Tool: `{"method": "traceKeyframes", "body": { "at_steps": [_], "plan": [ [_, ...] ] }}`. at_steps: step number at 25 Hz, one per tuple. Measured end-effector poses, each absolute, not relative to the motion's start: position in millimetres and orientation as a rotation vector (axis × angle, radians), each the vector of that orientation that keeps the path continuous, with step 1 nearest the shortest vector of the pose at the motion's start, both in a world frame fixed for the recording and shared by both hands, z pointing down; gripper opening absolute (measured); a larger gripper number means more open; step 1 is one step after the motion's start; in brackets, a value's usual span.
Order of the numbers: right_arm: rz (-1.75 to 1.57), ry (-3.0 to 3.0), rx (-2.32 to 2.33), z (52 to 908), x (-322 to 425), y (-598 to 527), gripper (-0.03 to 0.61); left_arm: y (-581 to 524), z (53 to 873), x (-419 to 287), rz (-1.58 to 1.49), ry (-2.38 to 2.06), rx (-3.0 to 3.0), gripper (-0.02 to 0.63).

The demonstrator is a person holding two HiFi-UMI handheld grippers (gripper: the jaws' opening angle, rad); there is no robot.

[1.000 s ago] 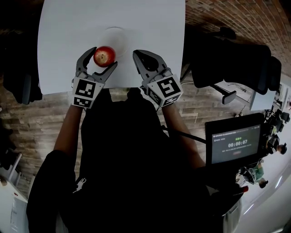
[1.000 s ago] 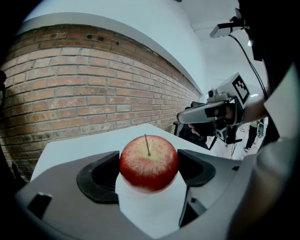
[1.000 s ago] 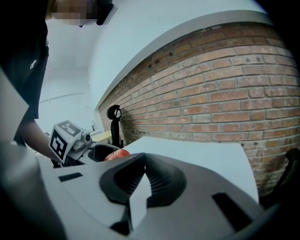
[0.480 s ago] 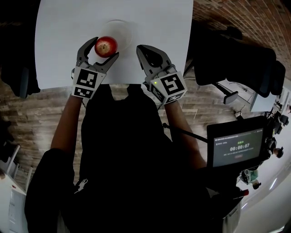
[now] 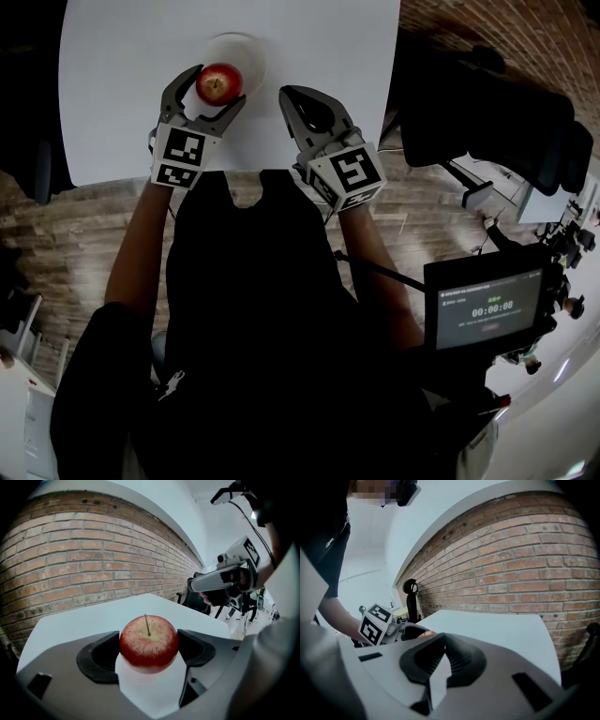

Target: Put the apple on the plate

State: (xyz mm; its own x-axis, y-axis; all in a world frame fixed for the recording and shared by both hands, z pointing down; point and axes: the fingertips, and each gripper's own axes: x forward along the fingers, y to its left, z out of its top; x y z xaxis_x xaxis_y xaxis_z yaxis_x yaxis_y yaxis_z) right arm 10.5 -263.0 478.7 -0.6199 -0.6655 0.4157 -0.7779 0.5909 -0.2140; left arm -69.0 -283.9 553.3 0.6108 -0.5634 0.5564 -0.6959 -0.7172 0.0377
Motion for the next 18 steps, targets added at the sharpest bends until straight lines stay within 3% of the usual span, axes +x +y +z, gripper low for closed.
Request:
{"method": "traceKeyframes", "body": {
  "at_steps": [18],
  "plan": [
    [0.615, -2.481, 1.228, 498, 26, -263, 0.005, -310, 597, -60, 0.85, -1.029, 2.609, 0.391]
  ]
}}
